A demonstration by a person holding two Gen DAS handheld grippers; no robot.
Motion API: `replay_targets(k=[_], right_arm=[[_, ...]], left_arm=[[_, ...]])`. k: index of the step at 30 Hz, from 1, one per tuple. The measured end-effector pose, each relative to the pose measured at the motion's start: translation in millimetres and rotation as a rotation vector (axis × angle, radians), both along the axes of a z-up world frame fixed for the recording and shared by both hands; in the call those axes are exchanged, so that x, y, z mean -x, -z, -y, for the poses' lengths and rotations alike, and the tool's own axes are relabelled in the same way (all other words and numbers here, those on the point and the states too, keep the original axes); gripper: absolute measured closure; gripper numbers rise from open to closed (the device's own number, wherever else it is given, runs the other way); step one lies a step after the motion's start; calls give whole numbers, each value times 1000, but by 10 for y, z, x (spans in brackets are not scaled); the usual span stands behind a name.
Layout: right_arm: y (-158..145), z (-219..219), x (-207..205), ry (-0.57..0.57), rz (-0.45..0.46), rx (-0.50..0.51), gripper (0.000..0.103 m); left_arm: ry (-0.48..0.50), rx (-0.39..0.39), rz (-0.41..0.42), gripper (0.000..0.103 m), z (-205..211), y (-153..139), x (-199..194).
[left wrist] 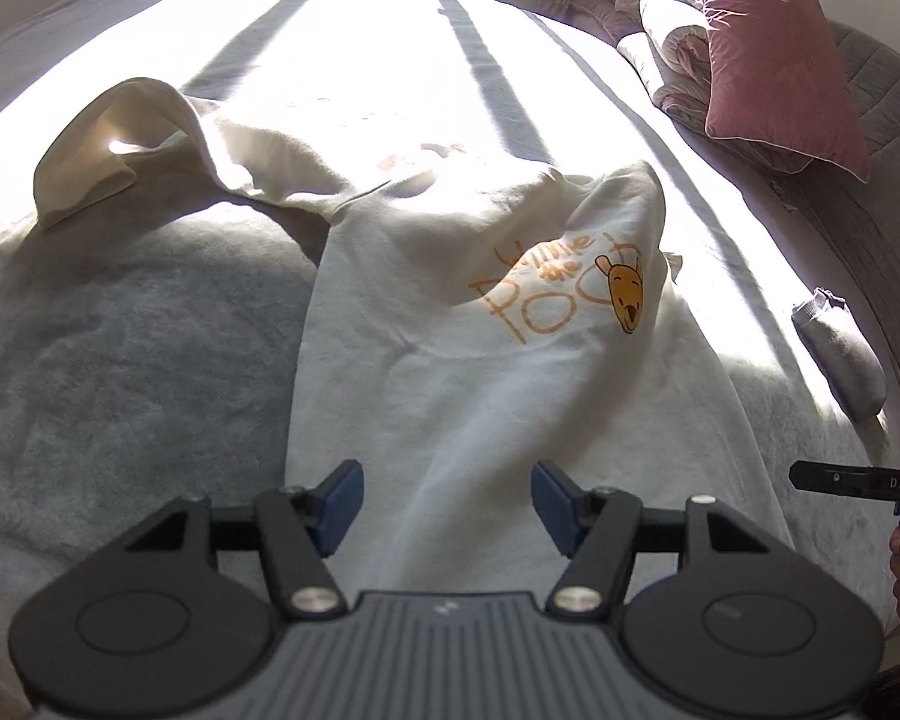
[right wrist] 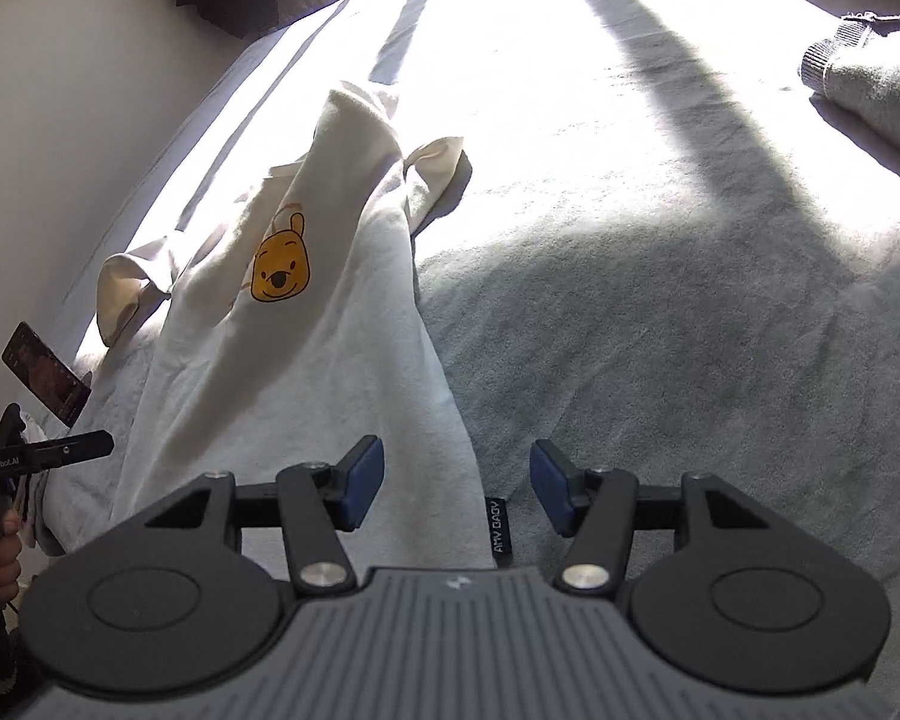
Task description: Fold clothes
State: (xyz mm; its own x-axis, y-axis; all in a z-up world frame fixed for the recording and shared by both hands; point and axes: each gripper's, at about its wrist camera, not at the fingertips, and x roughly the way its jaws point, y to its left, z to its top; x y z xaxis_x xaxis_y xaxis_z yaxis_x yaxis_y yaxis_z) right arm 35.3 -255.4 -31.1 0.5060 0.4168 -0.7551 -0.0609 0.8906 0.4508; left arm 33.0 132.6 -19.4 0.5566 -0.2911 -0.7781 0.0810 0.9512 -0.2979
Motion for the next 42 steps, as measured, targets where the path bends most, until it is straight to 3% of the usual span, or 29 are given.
replay_targets(k=[4,9,14,20,22,23,24,27,35,42], right_arm=[[89,8,-164,70,-9,-43,45],[183,25,-471,174,-42,-99,45],[193,-12,-942,262,-65,-164,45],[303,-53,-1499,396,-78,-299,45],[382,-88,-1634,430,-95,-345,53],[407,-137,-1678,427,-102,-341,67],[432,-189,-1722,424,-108,-334,79],[400,-384,-1772,417,-76,-224,91],[-252,-415,-1728,413,123,10,95],[-799,-117,-1754,463,266,243,95]], left_arm=[[-26,-6,146,47,133,77,-290],[-93,58,212,53,182,199,-679],[-127,128,181,53,193,355,-956],[-147,128,171,53,197,454,-1054],[-154,126,169,53,198,485,-1083],[-158,125,168,53,198,501,-1098],[-161,125,167,53,199,516,-1112],[-175,135,163,53,202,515,-1132],[-194,163,149,52,157,508,-1123],[-203,177,137,52,149,509,-1141]])
